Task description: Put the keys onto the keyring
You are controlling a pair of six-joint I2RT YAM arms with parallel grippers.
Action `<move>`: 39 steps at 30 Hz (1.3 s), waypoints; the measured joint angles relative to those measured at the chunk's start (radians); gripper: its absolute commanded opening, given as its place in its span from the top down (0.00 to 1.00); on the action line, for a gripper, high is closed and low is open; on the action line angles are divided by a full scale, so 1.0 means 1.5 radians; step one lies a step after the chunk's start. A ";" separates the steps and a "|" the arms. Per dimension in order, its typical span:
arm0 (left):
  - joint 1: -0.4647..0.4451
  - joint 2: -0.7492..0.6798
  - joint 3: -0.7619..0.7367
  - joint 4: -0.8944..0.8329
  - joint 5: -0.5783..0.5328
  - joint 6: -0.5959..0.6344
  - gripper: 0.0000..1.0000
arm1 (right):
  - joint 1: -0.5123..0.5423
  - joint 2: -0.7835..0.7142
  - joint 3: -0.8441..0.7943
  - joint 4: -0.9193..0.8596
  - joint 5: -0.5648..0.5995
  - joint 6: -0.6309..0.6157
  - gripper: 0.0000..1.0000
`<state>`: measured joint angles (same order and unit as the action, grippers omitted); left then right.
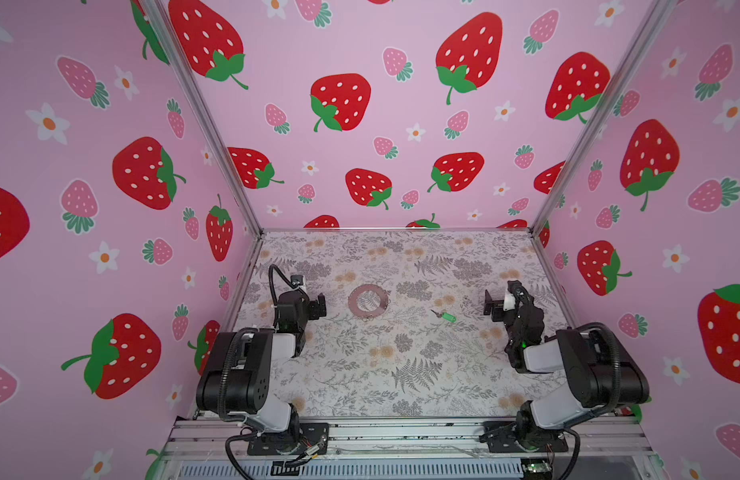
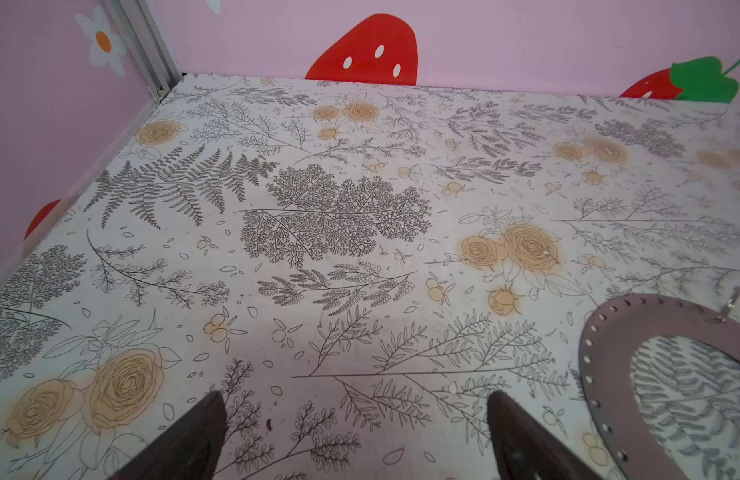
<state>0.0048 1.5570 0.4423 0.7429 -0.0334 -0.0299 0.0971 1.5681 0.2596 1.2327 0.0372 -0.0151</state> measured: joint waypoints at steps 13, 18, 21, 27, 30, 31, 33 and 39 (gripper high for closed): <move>0.001 0.000 0.000 0.000 0.003 0.000 0.01 | 0.000 0.000 0.000 0.000 0.000 0.000 0.01; 0.001 0.000 0.000 0.000 0.005 0.000 0.01 | 0.000 0.000 0.000 0.000 0.000 0.000 0.01; 0.001 0.000 0.000 0.000 0.005 0.000 0.01 | 0.000 0.000 0.000 0.000 0.000 0.000 0.01; 0.001 0.000 0.000 -0.001 0.004 -0.001 0.00 | 0.000 -0.004 0.000 -0.007 0.002 0.002 0.00; 0.001 -0.016 0.022 -0.067 -0.002 0.000 0.07 | 0.000 -0.040 0.020 -0.074 0.004 0.002 0.03; 0.001 -0.026 0.045 -0.117 0.000 0.004 0.07 | 0.000 -0.056 0.034 -0.097 0.002 0.002 0.05; -0.001 -0.041 0.106 -0.197 0.002 0.014 0.09 | 0.001 -0.087 0.062 -0.132 -0.006 -0.002 0.07; -0.037 -0.092 0.239 -0.364 0.028 0.046 0.10 | 0.045 -0.140 0.157 -0.264 -0.026 -0.018 0.15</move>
<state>-0.0513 1.4185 0.8001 0.1963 0.0086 0.0391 0.1642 1.3575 0.4957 0.8368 -0.0013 -0.0414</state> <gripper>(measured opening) 0.908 0.861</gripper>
